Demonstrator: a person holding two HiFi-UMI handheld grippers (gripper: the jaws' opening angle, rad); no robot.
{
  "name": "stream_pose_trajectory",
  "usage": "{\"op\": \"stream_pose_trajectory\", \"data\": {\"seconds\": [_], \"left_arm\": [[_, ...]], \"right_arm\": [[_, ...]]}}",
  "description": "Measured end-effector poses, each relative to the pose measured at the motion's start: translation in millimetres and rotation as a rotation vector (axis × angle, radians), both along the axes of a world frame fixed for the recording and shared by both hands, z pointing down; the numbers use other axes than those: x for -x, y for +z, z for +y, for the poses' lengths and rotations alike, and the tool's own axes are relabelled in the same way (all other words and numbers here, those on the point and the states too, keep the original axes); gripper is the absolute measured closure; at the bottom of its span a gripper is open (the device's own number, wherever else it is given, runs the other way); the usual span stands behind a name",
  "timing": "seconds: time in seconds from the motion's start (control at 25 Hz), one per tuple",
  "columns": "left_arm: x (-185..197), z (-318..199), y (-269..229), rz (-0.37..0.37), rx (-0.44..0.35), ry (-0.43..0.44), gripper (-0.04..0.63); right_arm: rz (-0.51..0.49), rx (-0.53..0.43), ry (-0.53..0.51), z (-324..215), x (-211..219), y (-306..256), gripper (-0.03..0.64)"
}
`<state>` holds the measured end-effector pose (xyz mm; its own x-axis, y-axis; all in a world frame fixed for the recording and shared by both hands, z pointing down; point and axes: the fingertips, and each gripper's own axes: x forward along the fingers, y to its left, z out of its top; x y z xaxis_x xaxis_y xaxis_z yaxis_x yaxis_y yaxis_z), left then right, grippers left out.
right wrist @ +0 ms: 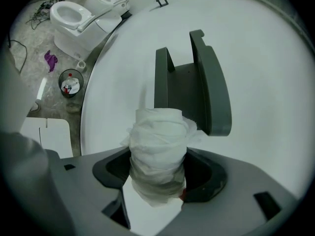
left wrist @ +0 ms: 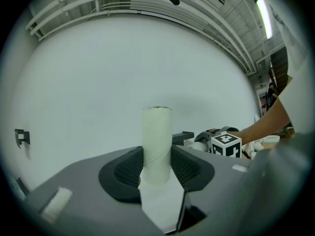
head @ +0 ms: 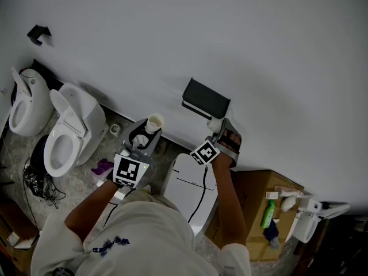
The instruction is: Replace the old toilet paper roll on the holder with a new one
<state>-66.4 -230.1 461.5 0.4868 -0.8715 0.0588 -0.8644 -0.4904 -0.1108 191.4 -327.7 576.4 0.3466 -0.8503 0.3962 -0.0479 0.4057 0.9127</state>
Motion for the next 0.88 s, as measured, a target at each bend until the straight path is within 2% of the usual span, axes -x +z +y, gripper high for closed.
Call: {"op": "stream_pose_trajectory", "data": {"seconds": [0.68,0.88], "left_arm": [[2,-1,-1,-0.003,-0.001,0.002,0.417],[1,0,2,0.002,0.007,0.008,0.417]], "right_arm": [[0.002,-0.011,-0.034,-2,17,0,0.31],[-0.012,-0.01,-0.085,-1,27,2,0.311]]}}
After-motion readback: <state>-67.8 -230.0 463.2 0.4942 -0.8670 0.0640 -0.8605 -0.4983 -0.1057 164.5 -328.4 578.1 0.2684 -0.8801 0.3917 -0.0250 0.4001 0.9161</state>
